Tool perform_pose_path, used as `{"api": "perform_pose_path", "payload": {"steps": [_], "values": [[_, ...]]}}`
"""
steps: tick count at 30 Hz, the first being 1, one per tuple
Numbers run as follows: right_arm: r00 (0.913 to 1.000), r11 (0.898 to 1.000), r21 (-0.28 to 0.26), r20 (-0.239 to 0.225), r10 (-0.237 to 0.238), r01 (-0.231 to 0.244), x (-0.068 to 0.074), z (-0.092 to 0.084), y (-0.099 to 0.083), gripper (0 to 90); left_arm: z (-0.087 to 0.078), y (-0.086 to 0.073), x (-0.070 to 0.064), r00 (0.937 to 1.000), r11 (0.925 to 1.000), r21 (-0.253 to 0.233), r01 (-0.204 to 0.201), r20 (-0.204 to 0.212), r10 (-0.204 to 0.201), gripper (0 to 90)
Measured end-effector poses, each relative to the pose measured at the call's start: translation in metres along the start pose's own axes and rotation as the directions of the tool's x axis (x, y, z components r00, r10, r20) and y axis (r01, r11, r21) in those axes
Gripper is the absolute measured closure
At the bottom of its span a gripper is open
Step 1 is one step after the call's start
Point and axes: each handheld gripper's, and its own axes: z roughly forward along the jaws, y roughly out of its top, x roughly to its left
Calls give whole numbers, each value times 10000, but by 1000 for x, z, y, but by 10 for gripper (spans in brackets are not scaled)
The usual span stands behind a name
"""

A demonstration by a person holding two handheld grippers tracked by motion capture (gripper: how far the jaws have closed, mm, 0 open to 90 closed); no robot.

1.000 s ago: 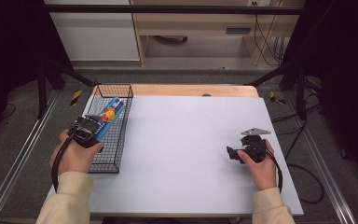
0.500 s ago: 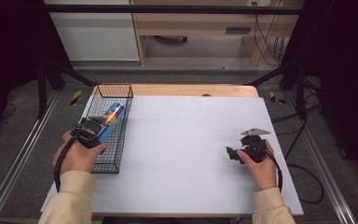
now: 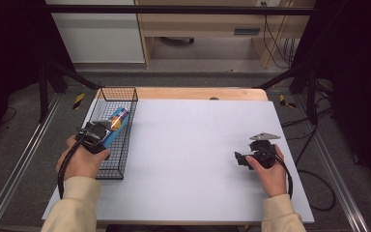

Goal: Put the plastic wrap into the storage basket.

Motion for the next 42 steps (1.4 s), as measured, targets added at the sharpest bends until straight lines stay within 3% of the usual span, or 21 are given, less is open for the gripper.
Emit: {"api": "perform_pose_path", "payload": {"steps": [1, 7, 18, 31, 36, 38, 42], "values": [[10000, 10000, -22, -7, 26, -26, 0, 0, 0, 68, 1, 0, -1, 9999, 10000, 47, -75, -107, 75, 316], [10000, 10000, -42, -22, 4, -4, 0, 0, 0, 68, 4, 0, -2, 9998, 9999, 110, 74, 180, -76, 316], [10000, 10000, -23, -2, 25, -25, 0, 0, 0, 68, 4, 4, -6, 9999, 9995, 279, -151, 86, 149, 314], [10000, 10000, 4, -32, -9, 9, 0, -1, 0, 68, 1, 6, -6, 9995, 9998, 60, -206, 251, 204, 305], [9999, 9999, 26, -15, -114, 114, -1, 0, -1, 68, 1, 6, -7, 9995, 9995, -39, -307, 90, 307, 301], [9999, 9999, 37, -7, -125, 125, 0, 0, -1, 68, 0, 4, -9, 9988, 9988, -193, -455, -163, 452, 291], [10000, 10000, 38, -55, -67, 67, 0, 0, -1, 68, -12, -3, -8, 9977, 9948, -924, -434, -562, 383, 218]]}}
